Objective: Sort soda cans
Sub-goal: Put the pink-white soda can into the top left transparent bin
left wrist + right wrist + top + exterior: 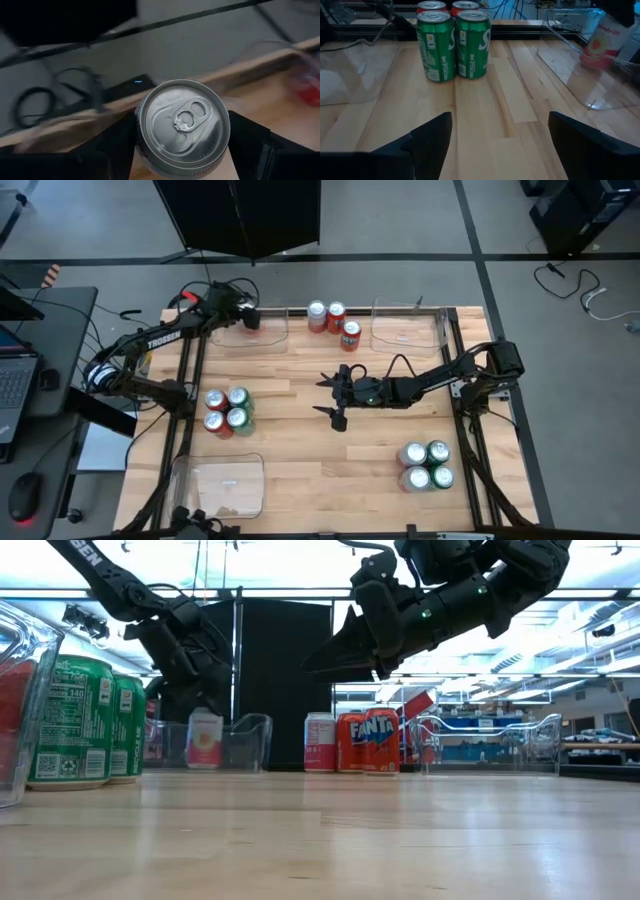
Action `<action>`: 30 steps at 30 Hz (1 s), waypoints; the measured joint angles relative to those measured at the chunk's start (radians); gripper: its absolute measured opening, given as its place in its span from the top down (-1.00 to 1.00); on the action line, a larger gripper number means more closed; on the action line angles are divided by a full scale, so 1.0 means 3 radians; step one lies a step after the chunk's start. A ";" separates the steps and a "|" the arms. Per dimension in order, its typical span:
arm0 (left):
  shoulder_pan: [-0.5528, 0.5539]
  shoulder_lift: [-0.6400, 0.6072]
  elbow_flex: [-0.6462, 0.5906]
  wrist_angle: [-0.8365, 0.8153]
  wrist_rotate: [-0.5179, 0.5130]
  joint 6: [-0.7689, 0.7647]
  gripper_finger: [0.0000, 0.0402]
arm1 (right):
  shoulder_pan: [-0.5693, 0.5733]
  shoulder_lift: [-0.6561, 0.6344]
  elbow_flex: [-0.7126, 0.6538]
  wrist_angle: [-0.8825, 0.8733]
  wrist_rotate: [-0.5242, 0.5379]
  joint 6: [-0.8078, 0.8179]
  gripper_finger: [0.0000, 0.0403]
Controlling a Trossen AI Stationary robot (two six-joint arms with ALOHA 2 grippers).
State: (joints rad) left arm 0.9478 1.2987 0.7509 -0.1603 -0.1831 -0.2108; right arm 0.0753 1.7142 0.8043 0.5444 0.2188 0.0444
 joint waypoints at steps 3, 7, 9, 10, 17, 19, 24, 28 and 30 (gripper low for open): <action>-0.0002 0.0000 0.0038 -0.0165 -0.0206 0.0045 -0.25 | 0.0001 0.0000 0.0000 -0.0001 0.0000 -0.0004 -0.58; -0.0003 -0.0003 0.0044 -0.0229 -0.0226 0.0014 -0.31 | 0.0001 0.0000 0.0000 -0.0001 0.0000 -0.0010 -0.57; -0.0003 -0.0003 0.0045 -0.0235 -0.0226 0.0025 -0.46 | 0.0001 0.0000 0.0000 -0.0001 0.0000 -0.0009 -0.57; -0.0003 -0.0003 0.0045 -0.0236 -0.0225 0.0069 -0.56 | 0.0001 0.0000 0.0000 -0.0002 0.0000 -0.0009 -0.57; -0.0001 -0.0012 0.0045 -0.0250 -0.0221 0.0232 -0.94 | 0.0001 0.0000 0.0000 -0.0001 0.0000 -0.0009 -0.59; -0.0003 -0.0015 0.0045 -0.0236 -0.0263 0.0251 -0.92 | 0.0001 0.0000 0.0000 -0.0002 0.0000 -0.0009 -0.59; -0.0003 -0.0019 0.0214 -0.0381 -0.0427 0.0341 -0.89 | 0.0001 0.0000 0.0000 -0.0002 0.0000 -0.0008 -0.58; -0.0009 -0.0024 0.0430 -0.0571 -0.0450 0.0355 -0.89 | 0.0001 0.0000 0.0000 -0.0003 0.0000 0.0010 -0.60; -0.0041 -0.0028 0.0527 -0.0611 -0.0390 0.0355 -0.89 | 0.0001 0.0000 0.0000 -0.0003 0.0000 0.0014 -0.60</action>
State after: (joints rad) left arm 0.9353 1.2903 0.9089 -0.3436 -0.3002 -0.1045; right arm 0.0757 1.7142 0.8043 0.5434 0.2188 0.0486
